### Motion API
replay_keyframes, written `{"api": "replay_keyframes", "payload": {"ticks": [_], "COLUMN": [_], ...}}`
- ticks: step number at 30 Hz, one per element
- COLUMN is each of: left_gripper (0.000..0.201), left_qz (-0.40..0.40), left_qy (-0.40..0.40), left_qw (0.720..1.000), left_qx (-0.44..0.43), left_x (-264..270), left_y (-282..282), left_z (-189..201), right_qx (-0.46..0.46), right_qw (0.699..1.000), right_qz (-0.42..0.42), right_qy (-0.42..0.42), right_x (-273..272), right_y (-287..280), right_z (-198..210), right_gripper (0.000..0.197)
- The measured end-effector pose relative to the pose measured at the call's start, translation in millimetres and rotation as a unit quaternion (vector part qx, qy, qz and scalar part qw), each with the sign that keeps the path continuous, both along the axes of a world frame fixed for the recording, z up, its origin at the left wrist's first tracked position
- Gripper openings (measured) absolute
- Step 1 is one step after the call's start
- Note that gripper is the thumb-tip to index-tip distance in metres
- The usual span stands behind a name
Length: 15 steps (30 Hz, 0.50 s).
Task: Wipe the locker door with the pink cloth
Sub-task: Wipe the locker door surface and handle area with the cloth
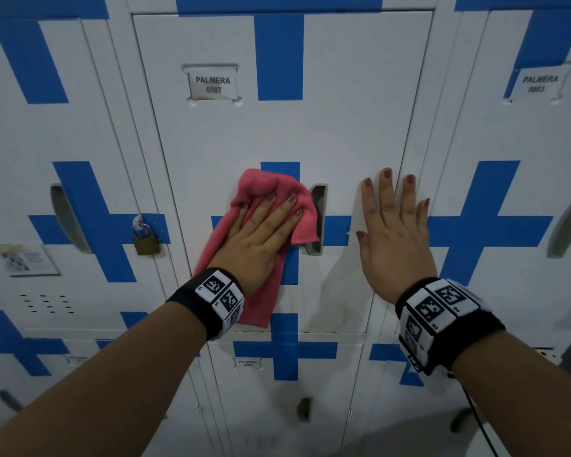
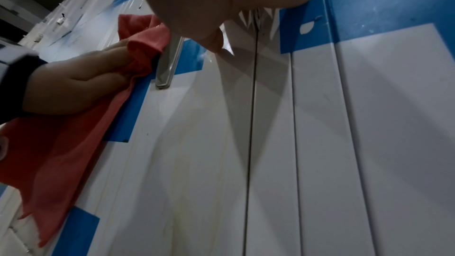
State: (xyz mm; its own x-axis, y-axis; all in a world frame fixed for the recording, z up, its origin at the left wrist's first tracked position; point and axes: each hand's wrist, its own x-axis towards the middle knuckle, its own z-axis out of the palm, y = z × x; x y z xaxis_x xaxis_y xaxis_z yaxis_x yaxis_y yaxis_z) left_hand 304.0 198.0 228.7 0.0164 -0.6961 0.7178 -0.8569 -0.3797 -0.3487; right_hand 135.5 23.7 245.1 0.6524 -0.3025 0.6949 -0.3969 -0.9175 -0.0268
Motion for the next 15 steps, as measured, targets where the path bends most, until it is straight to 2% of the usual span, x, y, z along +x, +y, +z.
{"api": "replay_keyframes", "payload": {"ticks": [15], "left_gripper": [0.075], "left_qz": [-0.004], "left_qy": [-0.049], "left_qw": [0.997], "left_qx": [0.067], "left_x": [17.7], "left_y": [20.5], "left_z": [-59.9], "right_qx": [-0.005], "right_qw": [1.0], "right_qz": [-0.005], "right_qy": [-0.002], "right_x": [-1.0], "right_y": [0.7], "right_z": [0.0], "right_gripper": [0.074]}}
